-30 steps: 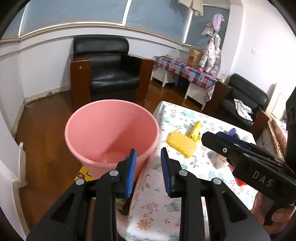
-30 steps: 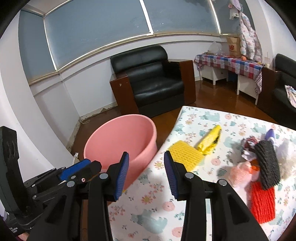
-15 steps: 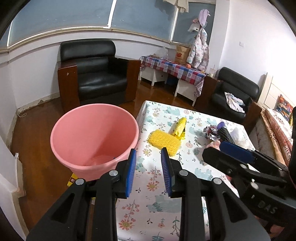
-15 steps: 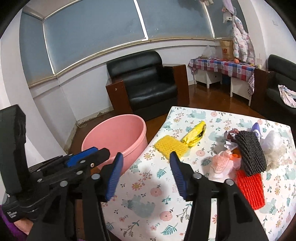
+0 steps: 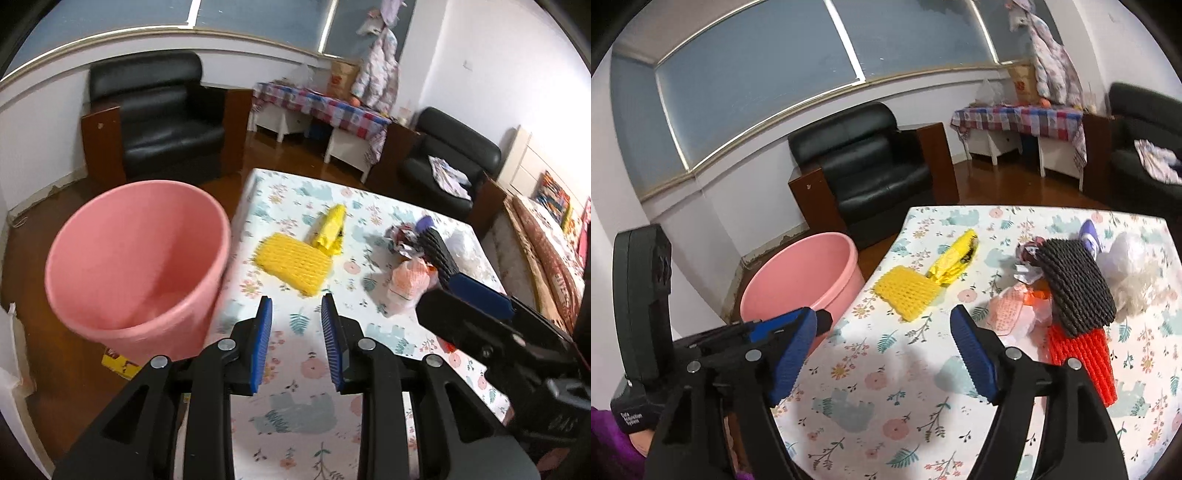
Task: Collect trash
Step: 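Move both tools back to the table, left tool toward the yellow bag, then grasp the yellow plastic bag with the left tool and lift it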
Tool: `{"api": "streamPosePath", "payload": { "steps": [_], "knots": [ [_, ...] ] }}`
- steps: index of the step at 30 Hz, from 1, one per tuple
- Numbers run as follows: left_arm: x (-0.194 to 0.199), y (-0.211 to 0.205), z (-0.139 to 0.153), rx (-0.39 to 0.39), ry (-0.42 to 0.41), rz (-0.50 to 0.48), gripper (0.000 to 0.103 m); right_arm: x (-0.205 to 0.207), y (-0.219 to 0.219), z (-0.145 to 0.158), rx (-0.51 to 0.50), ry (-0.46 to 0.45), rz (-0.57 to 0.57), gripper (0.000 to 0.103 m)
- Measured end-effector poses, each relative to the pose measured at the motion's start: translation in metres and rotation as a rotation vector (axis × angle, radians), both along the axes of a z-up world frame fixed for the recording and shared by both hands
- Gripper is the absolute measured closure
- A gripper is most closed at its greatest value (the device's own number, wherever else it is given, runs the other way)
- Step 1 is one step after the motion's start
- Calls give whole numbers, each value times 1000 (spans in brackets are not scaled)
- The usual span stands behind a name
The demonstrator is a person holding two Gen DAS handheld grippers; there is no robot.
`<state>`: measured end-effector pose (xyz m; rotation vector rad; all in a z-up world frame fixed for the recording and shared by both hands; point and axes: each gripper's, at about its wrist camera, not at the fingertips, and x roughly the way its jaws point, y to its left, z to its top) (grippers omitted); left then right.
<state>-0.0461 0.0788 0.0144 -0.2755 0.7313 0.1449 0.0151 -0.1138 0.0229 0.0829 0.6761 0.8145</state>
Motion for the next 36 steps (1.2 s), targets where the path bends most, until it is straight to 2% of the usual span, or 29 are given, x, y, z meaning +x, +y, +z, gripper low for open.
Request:
{"api": "streamPosePath", "payload": {
  "steps": [5,8,15,18,24,36],
  "knots": [
    [22,-8,-4,27,21,-44,76,19,-13,-2,-9,8,-22,29],
    [38,-12,-4,44,28,-70,76,32,-29,-4,-30,-2,-77,29],
    [86,-17,-9,19,53,-119,76,63,-76,-21,-60,44,-204,30],
    [107,-18,-14,40,64,-137,76,75,-94,-26,-59,66,-237,34],
    [136,-17,-25,42,90,-157,76,91,-113,-33,-48,87,-255,47],
    [182,-19,-59,111,199,-137,76,104,-121,-31,-46,51,-250,51]
  ]
}}
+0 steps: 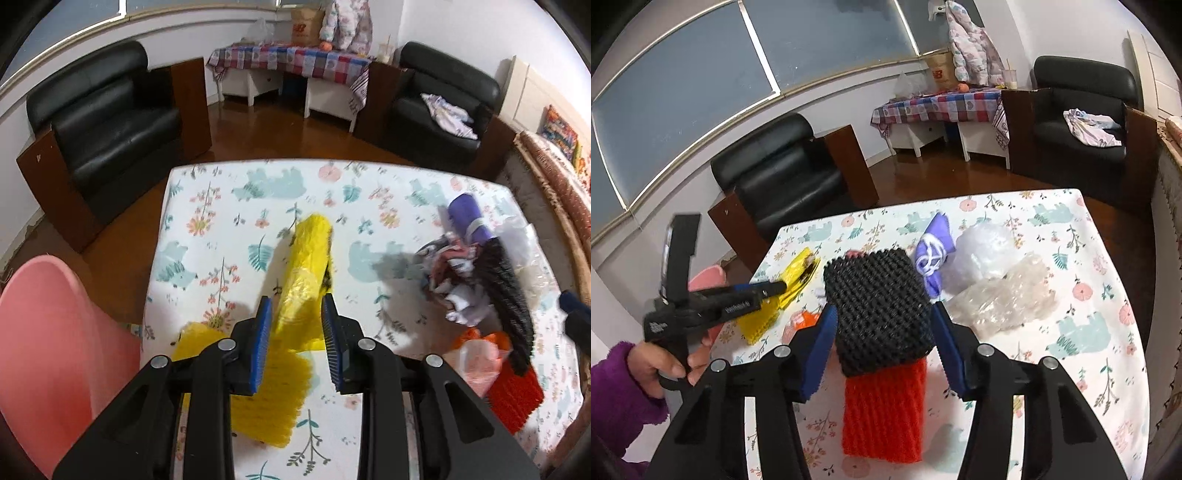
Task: Collect trash
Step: 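Grasp the yellow plastic bag with the left tool and lift it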
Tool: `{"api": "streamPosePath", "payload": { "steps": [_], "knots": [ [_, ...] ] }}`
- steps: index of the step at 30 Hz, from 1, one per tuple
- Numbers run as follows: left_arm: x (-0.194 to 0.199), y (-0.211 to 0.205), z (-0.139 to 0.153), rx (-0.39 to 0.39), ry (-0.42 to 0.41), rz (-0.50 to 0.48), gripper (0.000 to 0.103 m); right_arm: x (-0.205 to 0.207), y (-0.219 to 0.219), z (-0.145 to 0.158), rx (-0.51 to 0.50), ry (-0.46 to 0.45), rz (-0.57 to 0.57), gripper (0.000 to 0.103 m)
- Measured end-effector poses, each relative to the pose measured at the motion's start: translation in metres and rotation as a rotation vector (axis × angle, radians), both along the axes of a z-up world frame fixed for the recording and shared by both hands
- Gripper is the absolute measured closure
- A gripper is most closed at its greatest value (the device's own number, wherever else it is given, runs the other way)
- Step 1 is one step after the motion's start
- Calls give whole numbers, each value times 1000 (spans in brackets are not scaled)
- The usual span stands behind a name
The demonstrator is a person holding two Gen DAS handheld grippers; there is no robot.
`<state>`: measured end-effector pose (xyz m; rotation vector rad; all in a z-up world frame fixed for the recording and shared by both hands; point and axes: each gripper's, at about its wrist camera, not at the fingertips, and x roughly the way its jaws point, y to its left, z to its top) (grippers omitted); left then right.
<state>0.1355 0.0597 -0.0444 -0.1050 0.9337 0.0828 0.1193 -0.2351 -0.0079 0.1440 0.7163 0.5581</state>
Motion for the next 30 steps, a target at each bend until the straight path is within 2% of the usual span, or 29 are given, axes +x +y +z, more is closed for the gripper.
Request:
{"api": "streamPosePath", "payload": {
  "steps": [2,3,6,13,22,30],
  "knots": [
    [1,1,-4,10,10,14,77,3,-3,1,11,-6,-3,51],
    [1,1,-6,11,10,16,87,4,-4,1,14,-6,-3,51],
    [-3,1,-6,8,-1,29,94,8,-7,-2,26,-2,3,51],
    [-17,-4,13,-35,-46,67,96,14,-8,-11,64,26,29,52],
    [-42,-13,39,-61,-99,101,96,21,2,-14,100,43,122,52],
    [-63,-17,58,-54,-145,156,96,13,7,-12,128,-44,155,54]
  ]
}}
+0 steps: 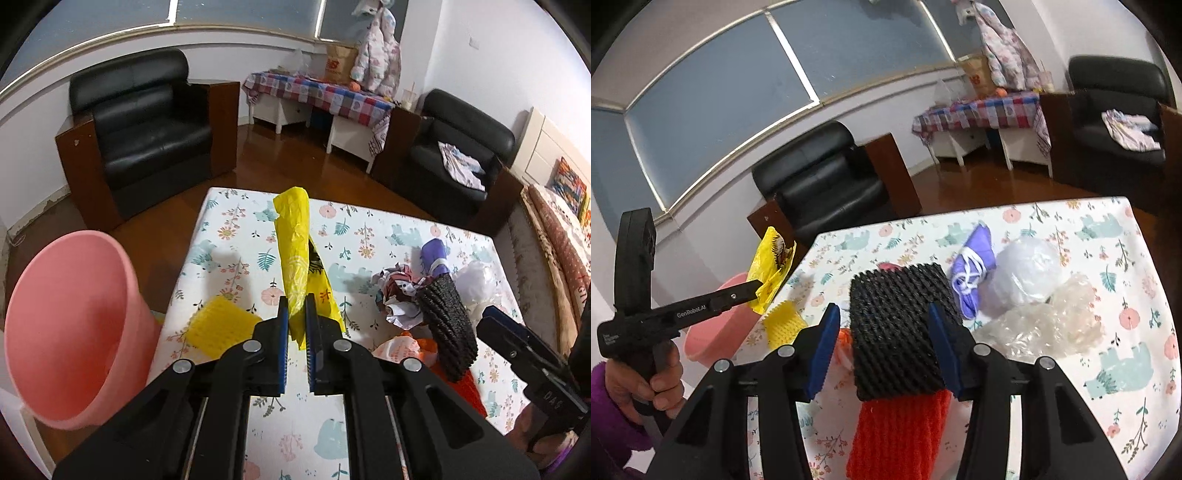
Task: Collect trash
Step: 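Grasp the yellow plastic bag with the left tool and lift it, then grasp the black foam net with the right tool and lift it while the left tool holds the yellow bag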
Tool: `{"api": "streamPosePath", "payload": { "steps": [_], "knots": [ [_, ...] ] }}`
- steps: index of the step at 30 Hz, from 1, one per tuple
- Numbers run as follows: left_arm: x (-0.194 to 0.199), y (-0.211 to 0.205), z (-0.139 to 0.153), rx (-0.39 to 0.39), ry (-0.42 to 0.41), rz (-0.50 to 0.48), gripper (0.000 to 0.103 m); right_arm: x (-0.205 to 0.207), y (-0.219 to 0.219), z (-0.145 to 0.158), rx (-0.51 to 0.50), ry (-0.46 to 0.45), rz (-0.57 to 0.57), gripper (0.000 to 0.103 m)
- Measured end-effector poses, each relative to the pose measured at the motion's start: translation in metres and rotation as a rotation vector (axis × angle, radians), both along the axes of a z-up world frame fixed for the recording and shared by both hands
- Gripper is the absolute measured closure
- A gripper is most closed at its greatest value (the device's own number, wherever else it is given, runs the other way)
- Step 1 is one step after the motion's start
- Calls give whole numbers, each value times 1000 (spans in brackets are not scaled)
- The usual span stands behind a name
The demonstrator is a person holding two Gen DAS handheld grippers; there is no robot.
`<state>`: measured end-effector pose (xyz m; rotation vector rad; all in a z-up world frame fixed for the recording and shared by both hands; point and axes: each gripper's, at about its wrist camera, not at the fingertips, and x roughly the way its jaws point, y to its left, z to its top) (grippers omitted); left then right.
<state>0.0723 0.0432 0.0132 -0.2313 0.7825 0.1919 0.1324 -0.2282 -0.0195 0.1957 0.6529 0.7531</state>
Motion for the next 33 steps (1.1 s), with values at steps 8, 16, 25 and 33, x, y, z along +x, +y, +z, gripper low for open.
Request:
{"api": "streamPosePath", "payload": {
  "steps": [8,16,25,33],
  "knots": [
    [-17,0,11,-25,-29,57,96,-1,-10,3,70,-26,11,54],
    [-29,0,21,-43,-86,48,96,-12,-5,7,32,-83,14,54],
    [-41,16,21,-82,-118,16,96,-21,-2,2,-115,-16,-17,57],
    [-61,25,25,-67,-133,-10,96,-35,25,9,-224,-61,25,58]
  ]
}}
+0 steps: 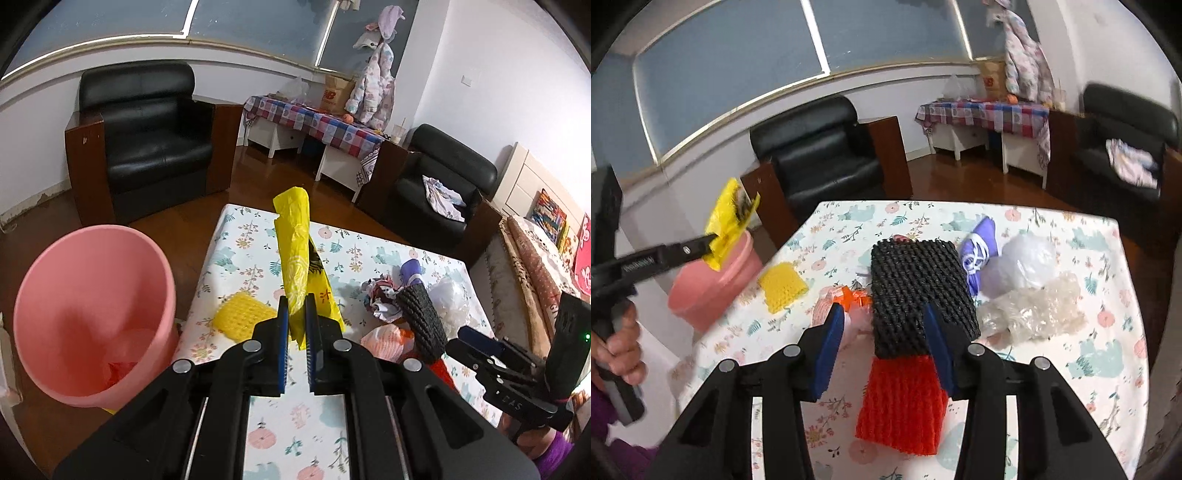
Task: Collect trash
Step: 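Grasp the black foam net with the right tool and lift it while the left tool holds the yellow bag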
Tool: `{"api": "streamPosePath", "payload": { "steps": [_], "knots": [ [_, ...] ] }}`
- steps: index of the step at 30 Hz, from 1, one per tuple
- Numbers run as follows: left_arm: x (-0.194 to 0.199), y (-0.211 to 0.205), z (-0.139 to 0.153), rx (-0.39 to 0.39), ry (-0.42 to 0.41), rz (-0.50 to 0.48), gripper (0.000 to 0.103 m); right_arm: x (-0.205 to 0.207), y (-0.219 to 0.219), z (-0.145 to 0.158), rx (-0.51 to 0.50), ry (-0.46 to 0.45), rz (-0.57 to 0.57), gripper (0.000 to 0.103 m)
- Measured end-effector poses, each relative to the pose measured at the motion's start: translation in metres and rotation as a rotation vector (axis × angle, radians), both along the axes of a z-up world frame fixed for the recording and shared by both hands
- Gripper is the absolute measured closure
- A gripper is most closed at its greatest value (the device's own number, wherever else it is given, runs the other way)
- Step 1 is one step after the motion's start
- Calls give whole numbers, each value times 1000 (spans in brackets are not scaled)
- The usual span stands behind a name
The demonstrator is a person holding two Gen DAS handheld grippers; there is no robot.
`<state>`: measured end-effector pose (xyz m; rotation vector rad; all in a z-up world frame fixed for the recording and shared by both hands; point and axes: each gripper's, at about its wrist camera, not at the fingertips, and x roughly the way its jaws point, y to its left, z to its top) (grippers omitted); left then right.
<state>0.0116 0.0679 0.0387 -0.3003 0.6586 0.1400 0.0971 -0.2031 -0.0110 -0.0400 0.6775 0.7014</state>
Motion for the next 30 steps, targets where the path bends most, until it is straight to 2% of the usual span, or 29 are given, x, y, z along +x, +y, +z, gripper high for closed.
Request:
{"api": "streamPosePath", "payload": {
  "steps": [7,9,11,14,16,19,25,27,29,30],
  "knots": [
    [-14,6,-4,7,19,4,96,-1,20,-13,-155,-56,-5,59],
    [-18,9,-4,1,18,5,96,1,23,-19,-189,-68,-27,63],
    [-22,13,-5,-5,14,7,96,8,22,-24,-209,-53,-50,78],
    [-26,17,-6,-13,11,10,96,19,16,-31,-201,-6,-70,96],
    [-27,20,-6,-17,9,12,96,24,9,-32,-170,29,-92,103],
    [-29,25,-7,-26,8,16,96,27,-3,-28,-101,69,-115,103],
    [-30,35,-10,-44,4,34,96,20,-18,0,-26,48,-131,103],
    [-31,40,-9,-49,2,40,96,18,-15,8,-36,36,-122,103],
    [-33,44,-10,-51,4,47,96,16,-7,10,-63,26,-97,93],
    [-34,46,-11,-47,8,53,96,14,-3,10,-79,17,-88,71]
  ]
}}
